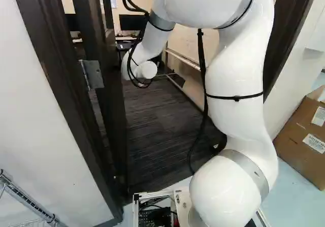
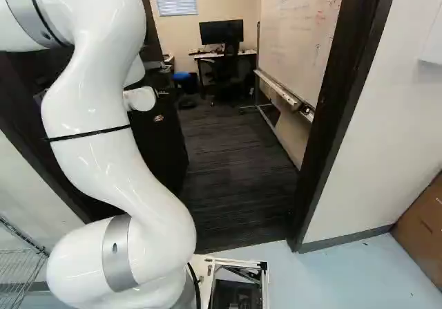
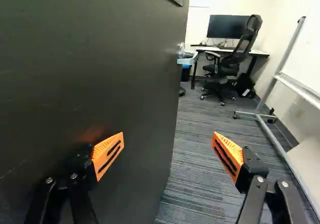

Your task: Open the door and move inside

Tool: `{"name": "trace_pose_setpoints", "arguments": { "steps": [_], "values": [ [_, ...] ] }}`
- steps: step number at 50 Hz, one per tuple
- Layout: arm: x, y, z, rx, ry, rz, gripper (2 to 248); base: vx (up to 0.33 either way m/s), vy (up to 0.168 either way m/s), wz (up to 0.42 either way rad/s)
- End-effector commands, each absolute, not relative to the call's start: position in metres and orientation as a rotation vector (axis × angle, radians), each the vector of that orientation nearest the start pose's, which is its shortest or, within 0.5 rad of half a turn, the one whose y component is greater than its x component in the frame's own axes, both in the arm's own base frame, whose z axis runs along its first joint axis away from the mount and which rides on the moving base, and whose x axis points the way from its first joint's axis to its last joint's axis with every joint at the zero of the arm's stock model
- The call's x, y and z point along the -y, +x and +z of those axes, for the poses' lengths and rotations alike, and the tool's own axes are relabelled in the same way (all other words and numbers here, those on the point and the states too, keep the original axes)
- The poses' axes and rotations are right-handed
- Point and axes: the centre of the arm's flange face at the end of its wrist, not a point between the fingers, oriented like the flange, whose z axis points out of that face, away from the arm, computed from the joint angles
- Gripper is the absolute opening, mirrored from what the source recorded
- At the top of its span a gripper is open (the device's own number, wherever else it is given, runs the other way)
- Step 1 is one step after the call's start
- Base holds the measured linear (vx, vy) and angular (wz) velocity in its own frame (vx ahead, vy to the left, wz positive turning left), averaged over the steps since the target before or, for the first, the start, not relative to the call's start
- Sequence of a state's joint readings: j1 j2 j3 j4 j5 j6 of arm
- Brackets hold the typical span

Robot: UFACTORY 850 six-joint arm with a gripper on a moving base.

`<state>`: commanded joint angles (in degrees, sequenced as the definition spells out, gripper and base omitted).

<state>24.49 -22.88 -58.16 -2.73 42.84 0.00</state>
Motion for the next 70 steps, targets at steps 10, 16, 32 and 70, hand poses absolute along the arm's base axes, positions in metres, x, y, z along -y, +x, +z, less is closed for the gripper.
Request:
{"name": "trace_pose_setpoints", "arguments": {
  "steps": [10,16,32,70],
  "values": [
    [-0.27,0.553,0.443,0.593,-2.158,-1.775,247,0.0,0.0,0.0],
    [-0.279,0.554,0.442,0.613,-2.145,-1.771,247,0.0,0.0,0.0],
    [-0.301,0.557,0.441,0.642,-2.117,-1.763,247,0.0,0.0,0.0],
    [-0.318,0.559,0.439,0.661,-2.095,-1.758,247,0.0,0.0,0.0]
  ]
}}
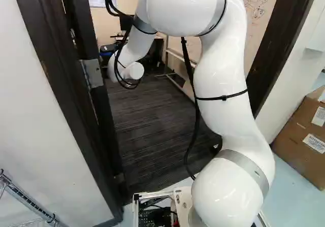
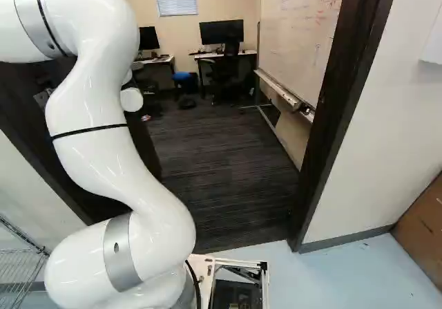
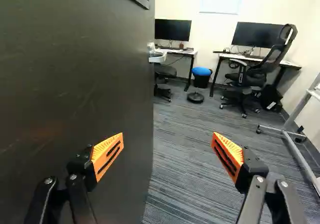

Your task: Open the door and move inside

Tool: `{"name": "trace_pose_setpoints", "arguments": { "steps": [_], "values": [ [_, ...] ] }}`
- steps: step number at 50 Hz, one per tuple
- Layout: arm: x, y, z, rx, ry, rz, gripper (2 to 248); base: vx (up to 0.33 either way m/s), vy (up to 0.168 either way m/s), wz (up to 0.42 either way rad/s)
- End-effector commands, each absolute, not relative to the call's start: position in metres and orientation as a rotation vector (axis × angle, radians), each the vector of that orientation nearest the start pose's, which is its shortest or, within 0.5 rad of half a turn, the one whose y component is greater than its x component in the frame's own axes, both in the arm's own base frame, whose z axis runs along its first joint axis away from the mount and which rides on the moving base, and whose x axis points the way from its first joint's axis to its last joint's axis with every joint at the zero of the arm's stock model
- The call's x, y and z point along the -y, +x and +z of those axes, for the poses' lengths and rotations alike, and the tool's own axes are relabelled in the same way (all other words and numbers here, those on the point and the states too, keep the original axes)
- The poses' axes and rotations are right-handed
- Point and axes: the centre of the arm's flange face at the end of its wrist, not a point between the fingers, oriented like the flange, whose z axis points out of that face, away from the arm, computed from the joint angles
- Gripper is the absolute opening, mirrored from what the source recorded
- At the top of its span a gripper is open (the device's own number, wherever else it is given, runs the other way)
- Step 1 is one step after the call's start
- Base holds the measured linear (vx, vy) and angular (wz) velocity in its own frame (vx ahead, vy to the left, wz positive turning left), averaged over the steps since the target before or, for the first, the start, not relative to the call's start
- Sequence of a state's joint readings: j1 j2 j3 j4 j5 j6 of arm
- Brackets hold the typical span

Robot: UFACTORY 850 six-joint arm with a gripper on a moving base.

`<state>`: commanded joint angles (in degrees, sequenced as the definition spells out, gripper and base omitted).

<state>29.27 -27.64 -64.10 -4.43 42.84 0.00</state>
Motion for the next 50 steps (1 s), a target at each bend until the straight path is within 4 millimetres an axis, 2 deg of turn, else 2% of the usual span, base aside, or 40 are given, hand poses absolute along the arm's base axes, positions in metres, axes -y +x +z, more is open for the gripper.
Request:
{"name": "trace_pose_setpoints", "arguments": {
  "steps": [50],
  "values": [
    [-0.236,0.549,0.445,0.557,-2.198,-1.789,247,0.0,0.0,0.0]
  ]
}}
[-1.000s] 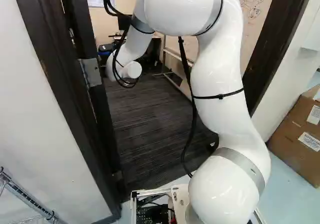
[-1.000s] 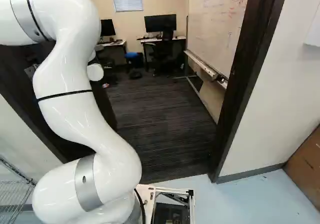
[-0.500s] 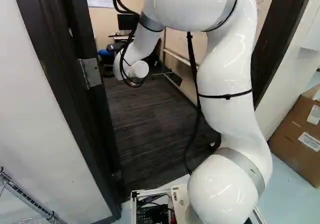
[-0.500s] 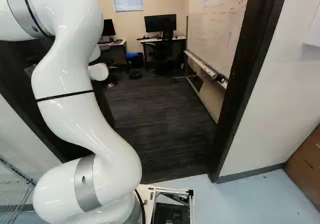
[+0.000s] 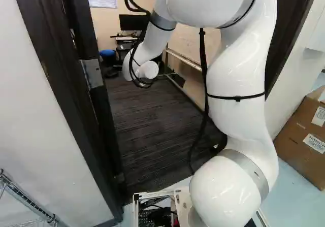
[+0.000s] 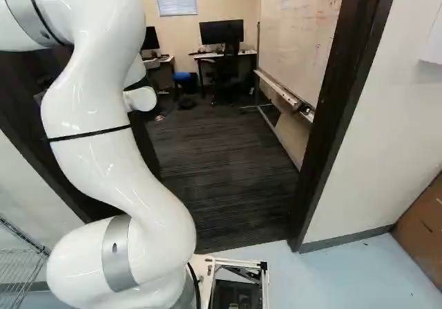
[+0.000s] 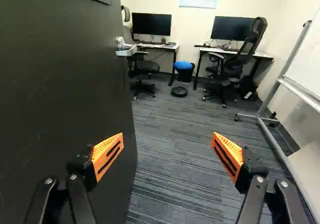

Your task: Open the door and move inside

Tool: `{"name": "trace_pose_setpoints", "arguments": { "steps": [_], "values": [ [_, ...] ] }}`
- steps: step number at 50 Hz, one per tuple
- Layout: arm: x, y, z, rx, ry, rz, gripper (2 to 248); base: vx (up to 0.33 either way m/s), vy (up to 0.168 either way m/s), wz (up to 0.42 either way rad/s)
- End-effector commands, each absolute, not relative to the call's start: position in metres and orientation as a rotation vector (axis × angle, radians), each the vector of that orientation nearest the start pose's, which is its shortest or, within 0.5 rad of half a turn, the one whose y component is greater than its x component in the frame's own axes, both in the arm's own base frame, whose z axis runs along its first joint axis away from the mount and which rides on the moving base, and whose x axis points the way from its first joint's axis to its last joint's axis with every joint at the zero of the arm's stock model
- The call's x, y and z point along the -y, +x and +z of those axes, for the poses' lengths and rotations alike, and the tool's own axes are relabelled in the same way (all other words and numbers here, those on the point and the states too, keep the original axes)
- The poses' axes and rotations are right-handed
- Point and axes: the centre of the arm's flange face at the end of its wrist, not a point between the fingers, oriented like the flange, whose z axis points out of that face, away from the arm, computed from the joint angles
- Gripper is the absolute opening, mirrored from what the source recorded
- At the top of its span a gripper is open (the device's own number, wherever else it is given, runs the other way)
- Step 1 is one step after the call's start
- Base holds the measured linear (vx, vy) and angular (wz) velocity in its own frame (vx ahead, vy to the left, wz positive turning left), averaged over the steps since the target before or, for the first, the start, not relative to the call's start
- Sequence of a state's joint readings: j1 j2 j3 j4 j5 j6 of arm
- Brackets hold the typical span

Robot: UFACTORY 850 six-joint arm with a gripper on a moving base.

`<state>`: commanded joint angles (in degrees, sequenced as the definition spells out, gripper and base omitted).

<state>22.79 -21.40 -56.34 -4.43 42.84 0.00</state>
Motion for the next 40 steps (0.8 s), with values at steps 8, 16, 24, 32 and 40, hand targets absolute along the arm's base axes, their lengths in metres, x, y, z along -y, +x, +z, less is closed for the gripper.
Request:
{"name": "trace_pose_setpoints", "arguments": {
  "steps": [8,16,24,32,40],
  "values": [
    [-0.222,0.547,0.445,0.538,-2.214,-1.795,247,0.0,0.0,0.0],
    [-0.209,0.546,0.446,0.519,-2.23,-1.801,247,0.0,0.0,0.0],
    [-0.196,0.544,0.446,0.498,-2.245,-1.808,247,0.0,0.0,0.0],
    [-0.183,0.543,0.447,0.478,-2.261,-1.815,247,0.0,0.0,0.0],
    [-0.171,0.541,0.447,0.456,-2.276,-1.822,247,0.0,0.0,0.0]
  ]
}}
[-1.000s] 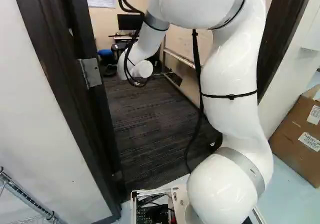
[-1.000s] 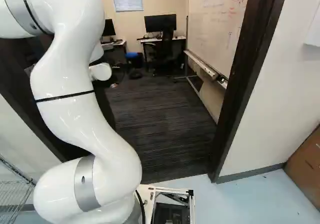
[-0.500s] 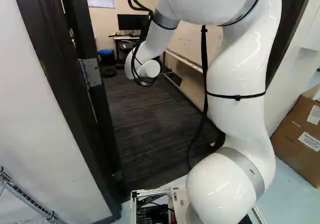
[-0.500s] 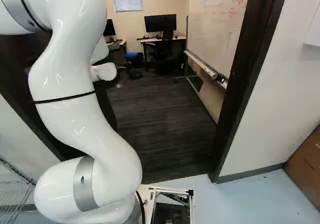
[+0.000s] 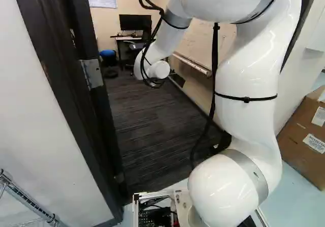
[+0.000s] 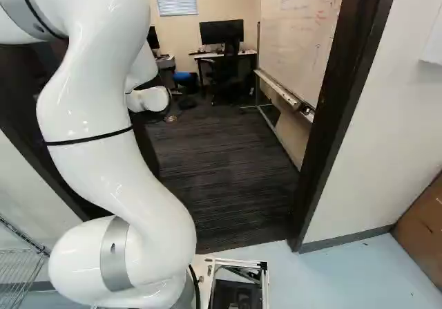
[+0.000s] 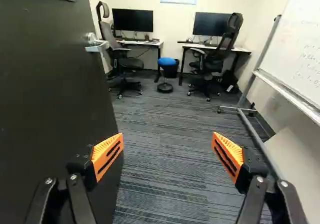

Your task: Open the door and move inside

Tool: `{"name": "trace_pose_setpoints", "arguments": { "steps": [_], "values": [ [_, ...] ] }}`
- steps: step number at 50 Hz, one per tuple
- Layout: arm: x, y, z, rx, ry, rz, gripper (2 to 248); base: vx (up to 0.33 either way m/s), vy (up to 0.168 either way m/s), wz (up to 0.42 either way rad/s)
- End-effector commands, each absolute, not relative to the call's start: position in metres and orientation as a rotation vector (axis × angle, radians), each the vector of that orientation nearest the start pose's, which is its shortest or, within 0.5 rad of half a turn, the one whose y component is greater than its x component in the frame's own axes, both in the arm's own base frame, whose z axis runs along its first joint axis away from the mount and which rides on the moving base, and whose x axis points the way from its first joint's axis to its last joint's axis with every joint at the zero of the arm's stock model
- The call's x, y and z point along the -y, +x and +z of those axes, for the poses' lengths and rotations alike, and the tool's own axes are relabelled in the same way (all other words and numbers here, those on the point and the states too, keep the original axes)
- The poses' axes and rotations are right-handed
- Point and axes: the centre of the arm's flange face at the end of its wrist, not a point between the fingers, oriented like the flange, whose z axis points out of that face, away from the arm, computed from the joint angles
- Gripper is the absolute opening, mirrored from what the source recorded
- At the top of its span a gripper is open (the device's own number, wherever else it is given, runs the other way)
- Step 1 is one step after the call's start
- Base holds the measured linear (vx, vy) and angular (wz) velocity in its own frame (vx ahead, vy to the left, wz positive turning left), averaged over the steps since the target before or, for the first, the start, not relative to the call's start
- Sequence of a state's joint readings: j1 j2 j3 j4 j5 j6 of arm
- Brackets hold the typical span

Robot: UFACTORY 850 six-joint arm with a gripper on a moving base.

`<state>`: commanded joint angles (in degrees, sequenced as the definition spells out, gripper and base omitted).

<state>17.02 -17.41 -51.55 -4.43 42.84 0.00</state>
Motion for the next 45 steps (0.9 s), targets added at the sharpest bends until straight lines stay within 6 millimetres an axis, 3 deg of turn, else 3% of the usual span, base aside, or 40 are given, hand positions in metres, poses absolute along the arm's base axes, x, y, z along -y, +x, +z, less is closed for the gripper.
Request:
{"name": "trace_pose_setpoints", "arguments": {
  "steps": [31,45],
  "values": [
    [-0.121,0.536,0.449,0.367,-2.336,-1.852,247,0.0,0.0,0.0],
    [-0.119,0.533,0.448,0.363,-2.338,-1.852,247,0.0,0.0,0.0]
  ]
}}
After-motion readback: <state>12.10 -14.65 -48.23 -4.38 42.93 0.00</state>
